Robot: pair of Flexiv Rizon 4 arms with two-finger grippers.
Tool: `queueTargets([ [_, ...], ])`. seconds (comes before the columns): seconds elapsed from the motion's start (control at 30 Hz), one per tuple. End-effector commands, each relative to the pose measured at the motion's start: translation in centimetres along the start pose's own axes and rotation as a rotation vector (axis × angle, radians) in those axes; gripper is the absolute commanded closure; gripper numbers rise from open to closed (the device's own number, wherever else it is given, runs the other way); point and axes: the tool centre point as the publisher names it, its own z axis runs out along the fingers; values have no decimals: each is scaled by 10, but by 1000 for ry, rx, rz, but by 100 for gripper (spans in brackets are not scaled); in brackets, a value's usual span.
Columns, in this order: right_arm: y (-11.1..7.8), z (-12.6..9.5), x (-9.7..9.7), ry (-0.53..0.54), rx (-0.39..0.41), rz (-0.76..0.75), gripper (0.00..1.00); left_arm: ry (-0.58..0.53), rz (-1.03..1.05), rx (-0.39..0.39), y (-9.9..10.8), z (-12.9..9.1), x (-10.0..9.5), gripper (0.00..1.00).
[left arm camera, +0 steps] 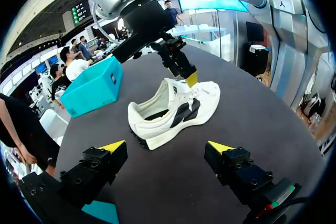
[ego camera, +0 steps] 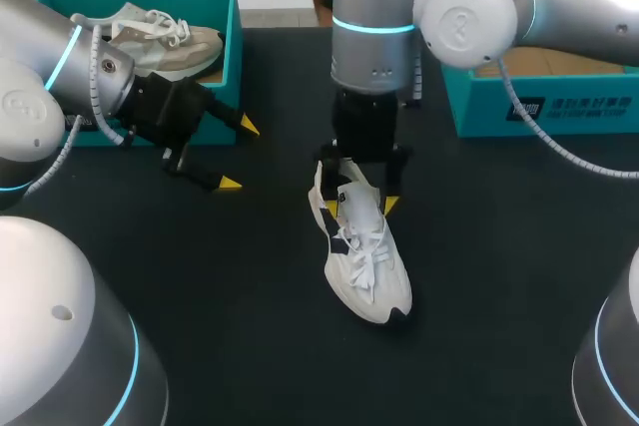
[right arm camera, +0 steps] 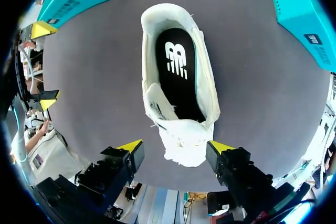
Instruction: Take the shoe out of the shoebox, open the shoe tongue, remove and reinsert the insole, then place the shoe into the shoebox
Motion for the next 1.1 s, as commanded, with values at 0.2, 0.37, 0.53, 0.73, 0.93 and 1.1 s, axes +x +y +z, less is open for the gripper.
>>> queueTargets([
  [0.2,3,5,8,24,-15,0,49,2,0,-3,0,0,0,0],
  [0.37,5,12,5,27,-6,1,49,2,0,-3,0,0,0,0],
  [0.53,6,9,3,13,-1,7,45,2,0,-3,0,0,0,0],
  [0.73,6,13,2,17,2,12,36,2,0,-3,0,0,0,0],
  [0.93,16,14,5,30,-4,-2,39,2,0,-3,0,0,0,0],
  [1.1,28,14,6,30,-18,-26,47,2,0,-3,0,0,0,0],
])
